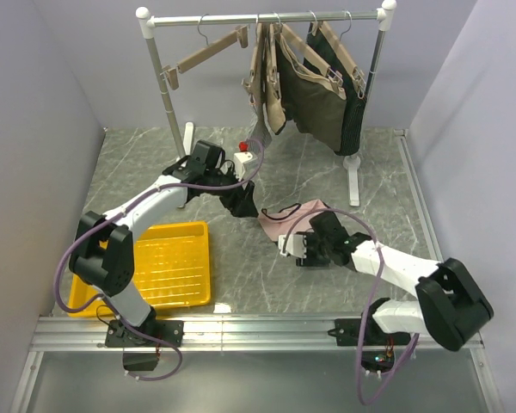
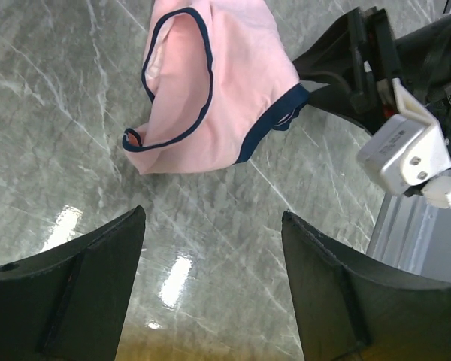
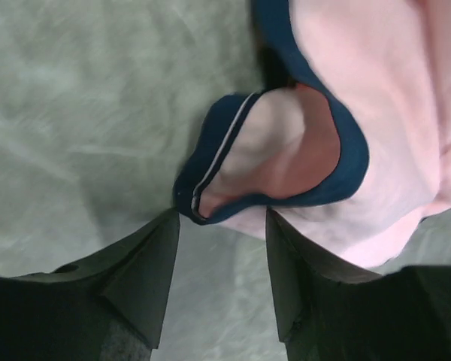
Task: Clip the underwear to the hanger
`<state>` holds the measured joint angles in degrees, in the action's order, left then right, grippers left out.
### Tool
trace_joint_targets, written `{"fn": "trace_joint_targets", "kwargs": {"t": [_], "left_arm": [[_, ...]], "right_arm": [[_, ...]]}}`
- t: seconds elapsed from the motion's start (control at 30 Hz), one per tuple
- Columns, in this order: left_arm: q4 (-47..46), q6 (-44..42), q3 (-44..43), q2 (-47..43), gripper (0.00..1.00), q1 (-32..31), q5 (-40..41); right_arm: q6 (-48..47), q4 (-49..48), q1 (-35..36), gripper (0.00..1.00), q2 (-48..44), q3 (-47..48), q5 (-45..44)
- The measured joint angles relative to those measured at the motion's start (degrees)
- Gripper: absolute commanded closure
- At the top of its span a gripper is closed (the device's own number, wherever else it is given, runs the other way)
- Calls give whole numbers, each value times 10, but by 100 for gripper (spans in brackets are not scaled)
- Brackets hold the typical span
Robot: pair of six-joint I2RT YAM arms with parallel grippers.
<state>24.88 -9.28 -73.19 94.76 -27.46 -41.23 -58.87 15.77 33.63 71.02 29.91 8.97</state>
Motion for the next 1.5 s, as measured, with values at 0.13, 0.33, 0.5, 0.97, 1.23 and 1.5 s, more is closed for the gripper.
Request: {"fn": "trace_joint_targets", "kwargs": {"t": [0.13,0.33,0.5,0.97,1.23,1.5], "left_arm": [[0,-8,0,0,22,0,2],[2,-26,0,0,23,0,5],[1,-52,18,-11,24,3,4],[-5,-109,115,-80,25,12,-32],[-6,-186,192,-106,28,-35,-20],[-30,-374,293,-171,37,-110,34]], "right_arm": [[-2,-12,0,63,42,23,-2],[-10,14,0,100,66,46,13],[6,115,0,100,21,103,56],[62,269,-44,100,-101,295,132],[95,286,-78,100,-40,311,146],[105,289,-97,100,-31,311,154]]}}
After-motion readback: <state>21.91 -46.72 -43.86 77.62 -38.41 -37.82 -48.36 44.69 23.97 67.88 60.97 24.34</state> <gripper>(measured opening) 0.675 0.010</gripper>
